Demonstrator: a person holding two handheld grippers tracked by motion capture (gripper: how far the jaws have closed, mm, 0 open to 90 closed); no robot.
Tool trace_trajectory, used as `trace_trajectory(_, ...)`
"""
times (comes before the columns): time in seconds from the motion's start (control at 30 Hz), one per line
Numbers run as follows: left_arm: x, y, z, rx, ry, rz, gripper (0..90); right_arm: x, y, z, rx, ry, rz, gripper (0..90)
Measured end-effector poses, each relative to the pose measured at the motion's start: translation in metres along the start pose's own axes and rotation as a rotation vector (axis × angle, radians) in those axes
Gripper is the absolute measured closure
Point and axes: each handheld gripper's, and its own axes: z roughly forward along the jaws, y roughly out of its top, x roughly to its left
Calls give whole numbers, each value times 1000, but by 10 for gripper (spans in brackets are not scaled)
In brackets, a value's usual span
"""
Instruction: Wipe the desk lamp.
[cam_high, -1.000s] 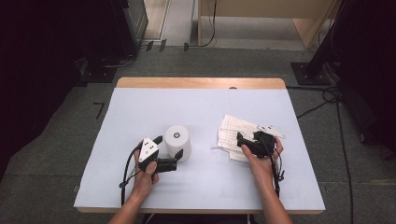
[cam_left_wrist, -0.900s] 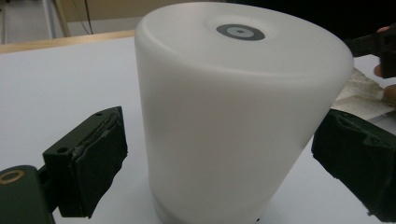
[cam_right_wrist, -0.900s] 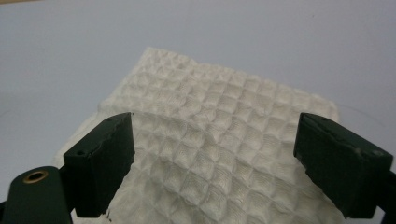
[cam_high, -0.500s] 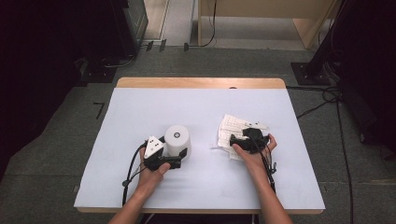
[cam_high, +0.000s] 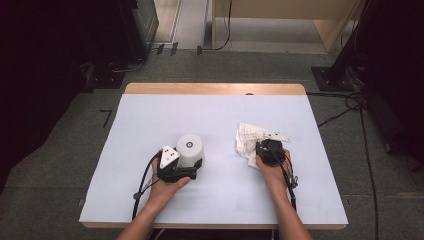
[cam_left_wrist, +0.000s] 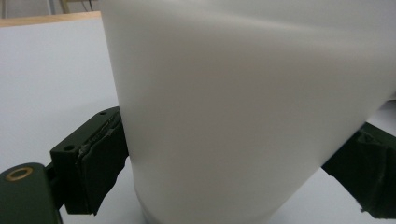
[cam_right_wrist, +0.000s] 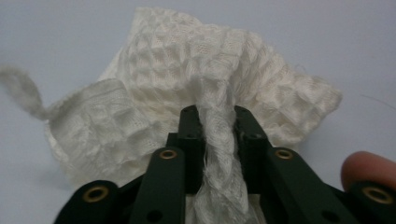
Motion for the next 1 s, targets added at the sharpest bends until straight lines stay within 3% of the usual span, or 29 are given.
trace_trajectory(0.07,0,0,0,1,1,4,69,-3,-1,-3,-12,46,19,812)
trace_trajectory(0.1,0,0,-1,-1,4,13,69,-3,-1,-3,-12,46,19,812)
trace_trajectory(0.17,0,1,-2,-5,10,16,77,-1,0,-10,-58,86,-1,820)
trace_trajectory(0.23,1,1,-2,-6,5,11,78,0,0,-12,-70,108,-2,821)
trace_trajectory(0.3,1,1,-3,-6,7,16,78,8,2,-21,-88,141,-38,820)
trace_trajectory(0.4,0,1,-3,-10,11,19,78,11,1,-24,-72,134,-72,819)
trace_trajectory(0.43,-1,1,-3,-11,11,22,77,12,-1,-24,-28,130,-84,792)
trace_trajectory(0.47,-1,1,-4,-21,1,18,76,12,-2,-23,-10,123,-86,720)
trace_trajectory(0.5,-1,1,-4,-21,1,18,73,12,-2,-23,-10,123,-86,720)
trace_trajectory(0.53,-1,1,-5,-25,-3,19,73,12,-3,-22,-8,111,-85,598)
trace_trajectory(0.57,-1,1,-5,-28,-2,13,70,15,-4,-19,-19,81,-79,335)
trace_trajectory(0.6,-1,1,-5,-28,-2,13,69,15,-4,-19,-19,81,-79,335)
trace_trajectory(0.63,-1,1,-4,-24,2,12,68,20,-3,-12,-10,8,-79,194)
trace_trajectory(0.67,-1,1,-4,-24,2,12,68,20,-3,-12,-10,8,-79,194)
trace_trajectory(0.7,-1,2,-3,-16,4,9,67,23,-4,-4,28,1,-68,196)
trace_trajectory(0.77,-1,2,-2,-16,0,1,64,24,-5,0,53,2,-74,205)
trace_trajectory(0.83,1,3,-1,-12,-9,-20,55,25,-5,-2,43,20,-109,411)
trace_trajectory(0.87,1,3,0,-12,-13,-26,55,25,-5,-2,43,20,-109,411)
trace_trajectory(0.9,1,4,2,-9,-15,-18,52,24,-6,-5,28,49,-123,653)
trace_trajectory(0.93,1,4,2,-11,-12,-14,53,23,-7,-6,23,59,-115,758)
trace_trajectory(0.97,1,4,2,-11,-12,-14,55,23,-7,-6,23,59,-115,758)
trace_trajectory(1.0,0,4,2,-13,-10,-12,57,21,-7,-7,10,88,-107,811)
